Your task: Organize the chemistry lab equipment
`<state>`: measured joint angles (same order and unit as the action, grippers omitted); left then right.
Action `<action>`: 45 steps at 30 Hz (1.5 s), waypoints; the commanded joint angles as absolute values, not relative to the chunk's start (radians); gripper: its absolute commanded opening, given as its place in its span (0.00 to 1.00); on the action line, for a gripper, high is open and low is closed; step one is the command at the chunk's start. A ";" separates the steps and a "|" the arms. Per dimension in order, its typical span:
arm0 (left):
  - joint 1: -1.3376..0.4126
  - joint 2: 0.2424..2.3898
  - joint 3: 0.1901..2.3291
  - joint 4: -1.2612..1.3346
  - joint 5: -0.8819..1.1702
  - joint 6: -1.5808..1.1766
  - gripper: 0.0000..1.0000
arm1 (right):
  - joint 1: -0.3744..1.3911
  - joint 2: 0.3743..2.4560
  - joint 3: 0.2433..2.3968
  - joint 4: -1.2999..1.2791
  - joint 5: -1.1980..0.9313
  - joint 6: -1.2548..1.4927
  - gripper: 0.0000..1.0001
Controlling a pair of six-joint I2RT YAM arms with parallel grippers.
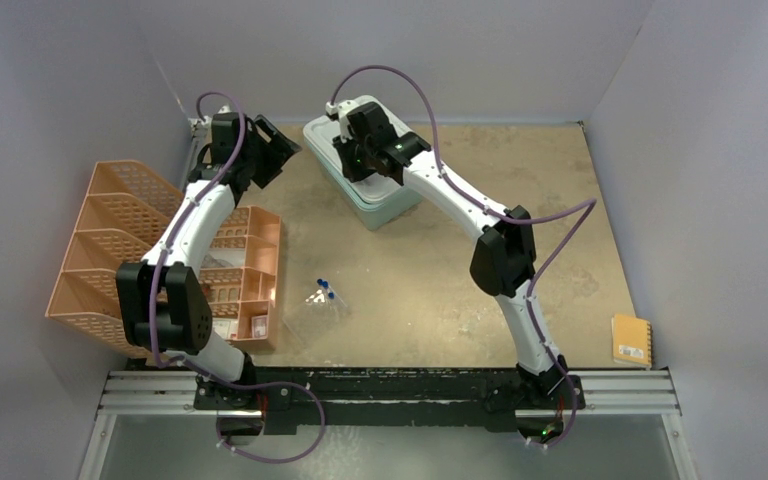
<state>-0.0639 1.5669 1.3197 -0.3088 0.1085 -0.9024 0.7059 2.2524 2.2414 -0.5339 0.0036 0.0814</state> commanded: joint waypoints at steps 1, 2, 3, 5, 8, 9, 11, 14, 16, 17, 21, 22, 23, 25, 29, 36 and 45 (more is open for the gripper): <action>-0.058 1.572 1.341 -0.236 0.149 -0.939 0.71 | 0.706 2.208 2.307 -0.512 -0.069 0.116 0.35; -0.058 1.578 1.341 -0.230 0.153 -0.949 0.71 | 0.705 2.198 2.310 -0.510 -0.071 0.118 0.37; -0.057 1.584 1.342 -0.224 0.160 -0.962 0.71 | 0.706 2.188 2.312 -0.506 -0.070 0.121 0.38; -0.057 1.596 1.342 -0.212 0.172 -0.978 0.72 | 0.704 2.167 2.316 -0.505 -0.060 0.131 0.40; -0.057 1.617 1.345 -0.186 0.193 -0.999 0.72 | 0.704 2.112 2.290 -0.484 -0.020 0.144 0.44; -0.057 1.625 1.344 -0.175 0.199 -1.008 0.72 | 0.700 2.089 2.270 -0.468 -0.006 0.149 0.45; -0.059 1.642 1.345 -0.142 0.214 -1.021 0.72 | 0.687 2.047 2.215 -0.439 0.035 0.163 0.48; -0.061 1.667 1.349 -0.122 0.211 -1.045 0.71 | 0.641 1.993 2.143 -0.410 0.084 0.186 0.51; -0.068 1.680 1.350 -0.101 0.193 -1.060 0.70 | 0.595 1.979 2.113 -0.414 0.102 0.214 0.53; -0.074 1.688 1.353 -0.088 0.186 -1.063 0.70 | 0.567 1.976 2.103 -0.424 0.100 0.233 0.53; -0.107 1.743 1.394 -0.069 0.183 -1.066 0.69 | 0.471 1.982 2.076 -0.458 0.109 0.277 0.58; -0.114 1.757 1.403 -0.067 0.182 -1.064 0.69 | 0.453 1.988 2.075 -0.466 0.108 0.276 0.60; -0.120 1.771 1.413 -0.067 0.177 -1.061 0.69 | 0.440 1.998 2.079 -0.475 0.099 0.270 0.61; -0.131 1.795 1.429 -0.075 0.166 -1.059 0.69 | 0.417 2.023 2.096 -0.509 0.102 0.270 0.62; -0.144 1.840 1.454 -0.090 0.155 -1.049 0.69 | 0.392 2.051 2.087 -0.541 0.126 0.292 0.59; -0.161 1.882 1.477 -0.141 0.147 -1.013 0.69 | 0.392 2.061 2.032 -0.552 0.104 0.285 0.54; -0.164 1.888 1.436 -0.136 0.203 -0.983 0.68 | 0.391 2.035 1.941 -0.558 0.122 0.290 0.48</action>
